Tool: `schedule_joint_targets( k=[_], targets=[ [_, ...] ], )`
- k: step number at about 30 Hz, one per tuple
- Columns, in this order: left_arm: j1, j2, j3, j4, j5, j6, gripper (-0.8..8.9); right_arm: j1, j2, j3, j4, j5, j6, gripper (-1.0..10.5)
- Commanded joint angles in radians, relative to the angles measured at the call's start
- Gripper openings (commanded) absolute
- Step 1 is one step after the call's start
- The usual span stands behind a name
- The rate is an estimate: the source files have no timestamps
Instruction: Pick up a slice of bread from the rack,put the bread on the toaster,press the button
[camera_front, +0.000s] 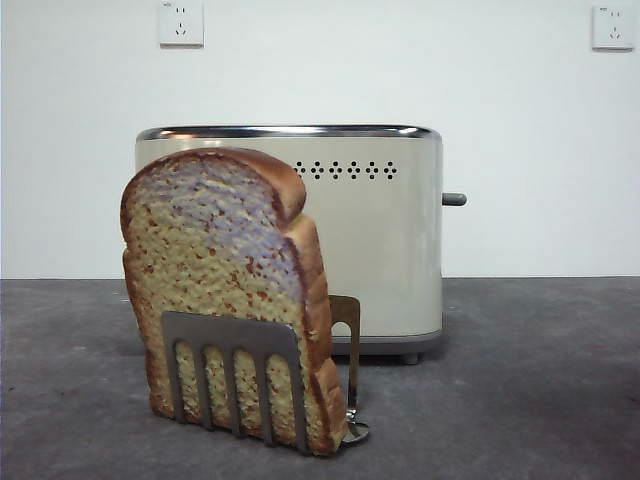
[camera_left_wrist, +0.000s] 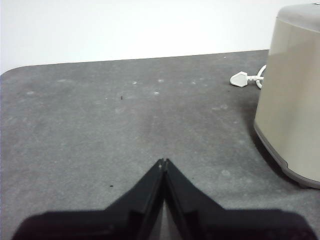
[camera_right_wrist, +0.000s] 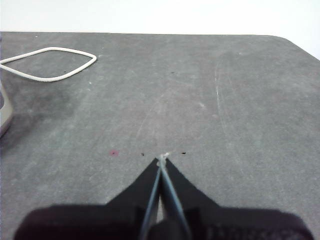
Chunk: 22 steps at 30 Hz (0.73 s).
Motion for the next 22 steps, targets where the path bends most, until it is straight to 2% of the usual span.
schedule_joint_targets(
  k=[1, 7, 9, 15, 17, 22],
  targets=[
    [0.002, 0.0, -0.01, 0.004, 0.005, -0.007, -0.04, 0.0, 0.0, -0.004, -0.005, 0.004, 0.011, 0.0],
    [0.002, 0.0, -0.01, 0.004, 0.005, -0.007, -0.04, 0.0, 0.0, -0.004, -0.005, -0.003, 0.013, 0.0],
    [0.002, 0.0, -0.01, 0.004, 0.005, -0.007, -0.04, 0.0, 0.0, -0.004, -0.005, -0.003, 0.043, 0.0],
    [0.002, 0.0, -0.01, 0.004, 0.005, -0.008, -0.04, 0.0, 0.0, -0.004, -0.005, -0.004, 0.266, 0.0],
    [0.002, 0.0, -0.001, 0.004, 0.01, -0.028, -0.05, 0.0, 0.0, -0.003, -0.002, -0.004, 0.372, 0.0],
    [0.002, 0.004, 0.092, 0.003, 0.077, -0.031, -0.05, 0.0, 0.0, 0.039, -0.005, -0.01, 0.56, -0.1]
  ],
)
